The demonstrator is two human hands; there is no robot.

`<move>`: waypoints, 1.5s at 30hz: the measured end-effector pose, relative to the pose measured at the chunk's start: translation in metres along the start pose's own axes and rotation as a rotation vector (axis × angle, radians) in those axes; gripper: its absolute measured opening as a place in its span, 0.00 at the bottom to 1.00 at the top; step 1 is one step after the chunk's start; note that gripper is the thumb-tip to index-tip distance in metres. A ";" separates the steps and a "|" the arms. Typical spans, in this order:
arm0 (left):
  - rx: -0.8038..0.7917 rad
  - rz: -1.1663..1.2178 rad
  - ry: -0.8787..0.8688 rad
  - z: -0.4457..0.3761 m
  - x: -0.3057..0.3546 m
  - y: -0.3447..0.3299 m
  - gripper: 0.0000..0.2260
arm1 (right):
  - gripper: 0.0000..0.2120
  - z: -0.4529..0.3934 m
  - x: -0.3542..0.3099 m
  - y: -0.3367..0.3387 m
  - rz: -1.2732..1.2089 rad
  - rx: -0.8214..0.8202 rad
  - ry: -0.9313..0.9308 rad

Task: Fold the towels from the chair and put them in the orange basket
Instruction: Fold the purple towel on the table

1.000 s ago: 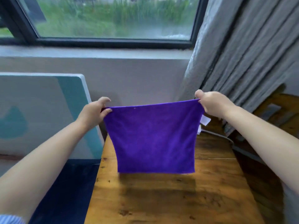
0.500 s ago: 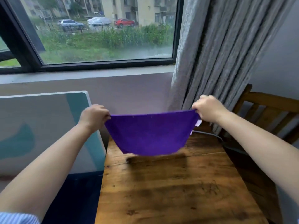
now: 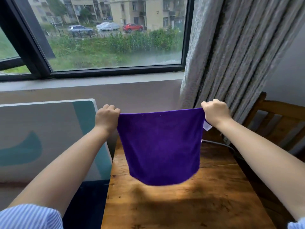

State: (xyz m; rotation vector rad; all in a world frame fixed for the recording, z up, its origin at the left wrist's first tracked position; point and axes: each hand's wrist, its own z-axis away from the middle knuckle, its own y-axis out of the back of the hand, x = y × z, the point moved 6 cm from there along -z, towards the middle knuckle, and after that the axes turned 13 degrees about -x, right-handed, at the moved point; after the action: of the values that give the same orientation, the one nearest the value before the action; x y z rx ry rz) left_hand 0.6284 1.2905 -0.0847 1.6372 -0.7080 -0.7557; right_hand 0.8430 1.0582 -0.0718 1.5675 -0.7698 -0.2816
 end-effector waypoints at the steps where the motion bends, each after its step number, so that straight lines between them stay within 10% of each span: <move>1: 0.046 0.029 -0.008 -0.001 -0.002 0.002 0.08 | 0.08 -0.003 0.000 -0.003 -0.024 0.028 0.036; 7: 0.042 0.018 -0.270 0.026 -0.001 -0.031 0.04 | 0.05 0.023 0.000 -0.051 -0.166 -0.181 0.151; 15: -1.062 0.123 -0.315 0.118 0.022 -0.161 0.08 | 0.13 0.114 -0.051 -0.158 -0.048 -1.103 0.368; 24: -1.625 0.217 -0.218 0.190 0.032 -0.229 0.13 | 0.12 0.185 -0.080 -0.206 -0.093 -1.636 0.337; 35: -0.855 0.557 0.161 0.106 0.008 -0.261 0.06 | 0.10 0.091 -0.058 -0.240 -0.512 -0.868 -0.035; 45: -0.633 0.952 0.532 0.080 0.020 -0.327 0.03 | 0.05 0.078 -0.069 -0.317 -0.927 -0.841 -0.414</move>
State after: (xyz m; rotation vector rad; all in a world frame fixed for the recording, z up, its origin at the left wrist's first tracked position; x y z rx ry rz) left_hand 0.5951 1.2851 -0.4202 0.7104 -0.6609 0.1590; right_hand 0.8423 1.0303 -0.4040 0.9433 -0.1017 -1.4389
